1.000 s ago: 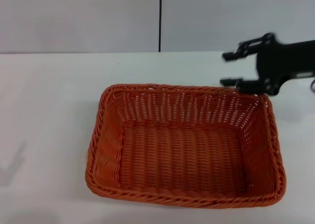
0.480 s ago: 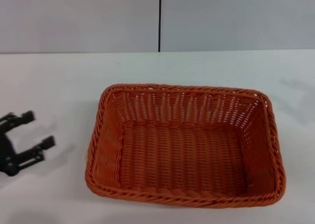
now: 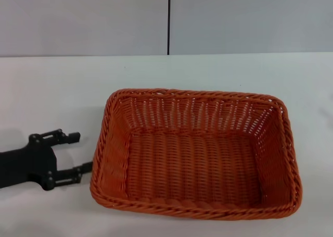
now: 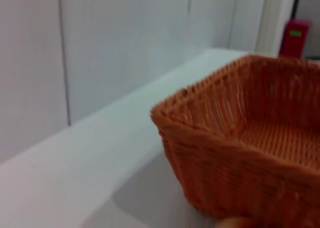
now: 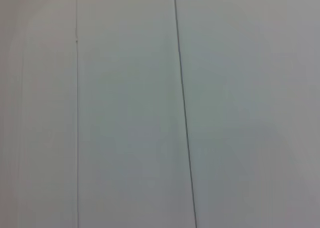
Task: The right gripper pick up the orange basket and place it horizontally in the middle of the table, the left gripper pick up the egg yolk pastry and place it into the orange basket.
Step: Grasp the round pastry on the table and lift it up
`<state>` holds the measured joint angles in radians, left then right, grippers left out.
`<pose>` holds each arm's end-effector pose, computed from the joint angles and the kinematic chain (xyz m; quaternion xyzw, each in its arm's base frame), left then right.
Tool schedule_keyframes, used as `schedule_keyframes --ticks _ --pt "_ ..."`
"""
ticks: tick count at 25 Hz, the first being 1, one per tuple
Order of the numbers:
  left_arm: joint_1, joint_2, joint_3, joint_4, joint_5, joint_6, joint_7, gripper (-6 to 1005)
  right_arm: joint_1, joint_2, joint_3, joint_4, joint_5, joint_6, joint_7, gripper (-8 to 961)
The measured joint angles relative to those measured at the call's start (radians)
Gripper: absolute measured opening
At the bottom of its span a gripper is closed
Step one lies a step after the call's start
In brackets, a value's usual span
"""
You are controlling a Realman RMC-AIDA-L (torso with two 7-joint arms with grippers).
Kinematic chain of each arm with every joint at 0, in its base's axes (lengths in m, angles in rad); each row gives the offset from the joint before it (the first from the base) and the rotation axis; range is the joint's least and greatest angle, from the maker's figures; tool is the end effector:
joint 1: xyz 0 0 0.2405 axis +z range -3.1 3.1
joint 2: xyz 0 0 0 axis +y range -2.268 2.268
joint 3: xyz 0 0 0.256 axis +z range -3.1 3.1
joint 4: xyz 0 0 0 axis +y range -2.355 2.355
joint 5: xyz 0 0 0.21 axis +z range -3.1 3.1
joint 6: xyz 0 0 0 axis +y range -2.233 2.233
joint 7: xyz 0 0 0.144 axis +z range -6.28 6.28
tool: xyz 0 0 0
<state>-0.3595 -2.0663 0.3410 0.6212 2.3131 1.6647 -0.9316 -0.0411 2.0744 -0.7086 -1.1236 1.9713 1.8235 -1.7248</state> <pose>-0.3488 0.2502 0.0144 -0.9530 -0.1557 -0.1753 0.1920 0.2816 0.2035 0.1511 -0.8082 0.1157 0.4632 0.3448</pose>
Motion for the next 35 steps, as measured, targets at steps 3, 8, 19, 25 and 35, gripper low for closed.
schedule_keyframes --ticks 3,8,19,25,35 --pt "0.001 -0.001 0.04 -0.001 0.001 -0.026 0.0 768 0.005 0.0 -0.003 0.008 0.008 0.002 0.007 531" --pt "0.009 0.001 0.055 -0.012 -0.005 -0.042 0.009 769 0.024 0.0 -0.005 0.017 0.01 0.003 0.018 534" --pt "-0.008 -0.001 0.09 -0.069 -0.005 -0.079 0.013 687 0.043 -0.006 0.003 0.025 0.024 0.004 0.036 542" --pt "-0.019 -0.002 0.091 -0.086 -0.008 -0.084 0.018 586 0.044 -0.007 0.013 0.025 0.023 0.004 0.038 545" --pt "-0.031 0.001 0.091 -0.137 -0.011 -0.114 0.036 474 0.042 -0.008 0.033 0.045 0.018 0.003 0.037 552"
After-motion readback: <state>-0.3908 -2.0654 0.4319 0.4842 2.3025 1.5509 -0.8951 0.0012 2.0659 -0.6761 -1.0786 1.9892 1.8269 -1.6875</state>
